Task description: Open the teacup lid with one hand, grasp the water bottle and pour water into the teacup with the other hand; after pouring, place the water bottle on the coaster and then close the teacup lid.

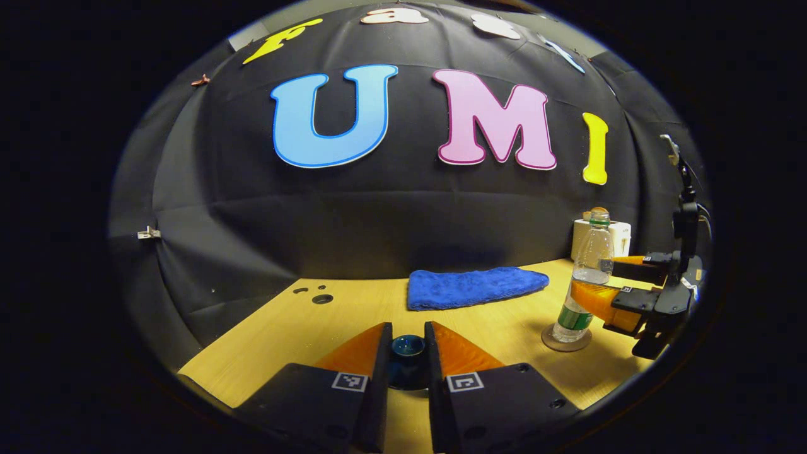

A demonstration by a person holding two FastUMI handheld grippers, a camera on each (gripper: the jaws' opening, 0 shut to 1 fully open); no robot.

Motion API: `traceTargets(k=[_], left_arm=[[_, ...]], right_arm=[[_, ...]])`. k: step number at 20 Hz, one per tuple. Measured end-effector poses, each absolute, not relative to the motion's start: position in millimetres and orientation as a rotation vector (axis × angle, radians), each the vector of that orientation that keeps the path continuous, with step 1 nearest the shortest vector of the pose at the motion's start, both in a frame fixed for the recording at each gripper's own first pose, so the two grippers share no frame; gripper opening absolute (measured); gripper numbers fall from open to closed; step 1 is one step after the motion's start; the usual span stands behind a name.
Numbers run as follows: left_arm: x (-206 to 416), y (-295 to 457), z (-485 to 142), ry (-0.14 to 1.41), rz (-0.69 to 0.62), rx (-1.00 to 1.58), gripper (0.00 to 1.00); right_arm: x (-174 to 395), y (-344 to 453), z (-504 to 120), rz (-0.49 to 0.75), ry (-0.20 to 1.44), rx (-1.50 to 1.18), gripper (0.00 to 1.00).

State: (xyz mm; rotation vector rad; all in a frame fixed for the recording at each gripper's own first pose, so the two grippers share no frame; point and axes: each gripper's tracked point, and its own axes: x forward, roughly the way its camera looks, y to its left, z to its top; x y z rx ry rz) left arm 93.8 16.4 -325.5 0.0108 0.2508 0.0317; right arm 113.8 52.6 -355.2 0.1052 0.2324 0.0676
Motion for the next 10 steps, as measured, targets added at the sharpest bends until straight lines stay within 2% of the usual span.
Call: traceTargets(k=[3, 4, 5, 6, 10], left_arm=[[92.5, 21.4, -323.4, 0.248, 0.039, 0.018, 0.27], [92.1, 22.2, -323.8, 0.247, 0.041, 0.02, 0.31], [91.9, 23.3, -323.4, 0.246, 0.041, 0.02, 0.29], [91.9, 23.1, -323.0, 0.245, 0.042, 0.02, 0.27], [87.0, 26.7, -317.4, 0.233, 0.048, 0.025, 0.27]], right_arm=[[119.2, 49.2, -361.7, 0.047, 0.246, 0.129, 0.98], [119.8, 47.6, -363.7, 0.043, 0.255, 0.135, 0.96], [126.7, 49.2, -368.0, 0.039, 0.256, 0.145, 0.94], [121.1, 47.6, -361.5, 0.036, 0.26, 0.14, 0.81], [119.3, 42.7, -331.7, 0.034, 0.196, -0.055, 0.77]])
